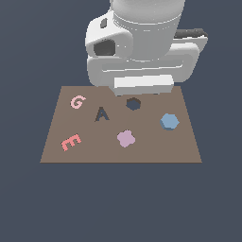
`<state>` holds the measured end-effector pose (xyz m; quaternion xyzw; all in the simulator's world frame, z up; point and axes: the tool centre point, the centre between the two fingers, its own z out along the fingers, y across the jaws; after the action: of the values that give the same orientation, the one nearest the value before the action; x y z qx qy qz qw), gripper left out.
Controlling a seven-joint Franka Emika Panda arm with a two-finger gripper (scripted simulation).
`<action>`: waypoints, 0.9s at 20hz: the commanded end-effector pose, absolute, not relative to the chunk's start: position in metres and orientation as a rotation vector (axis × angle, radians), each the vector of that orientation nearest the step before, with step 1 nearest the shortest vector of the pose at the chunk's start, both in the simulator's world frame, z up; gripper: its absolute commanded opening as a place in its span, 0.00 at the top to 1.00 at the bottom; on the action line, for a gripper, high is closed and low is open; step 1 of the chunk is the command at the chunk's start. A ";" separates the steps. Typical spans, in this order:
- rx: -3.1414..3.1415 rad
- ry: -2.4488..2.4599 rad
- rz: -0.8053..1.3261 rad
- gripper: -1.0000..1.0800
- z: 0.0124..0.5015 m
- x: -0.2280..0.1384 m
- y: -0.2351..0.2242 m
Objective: Insert a designated object into the corresponding slot on a board.
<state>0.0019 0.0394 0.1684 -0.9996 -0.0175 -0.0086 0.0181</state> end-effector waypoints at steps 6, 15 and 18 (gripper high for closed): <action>-3.106 -0.035 -0.026 0.04 0.166 0.001 0.042; -3.108 0.099 -0.024 0.04 0.153 -0.002 0.056; -3.108 0.172 -0.022 0.04 0.145 -0.003 0.064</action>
<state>-0.0023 0.0600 0.1493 -0.9989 0.0436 -0.0076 0.0152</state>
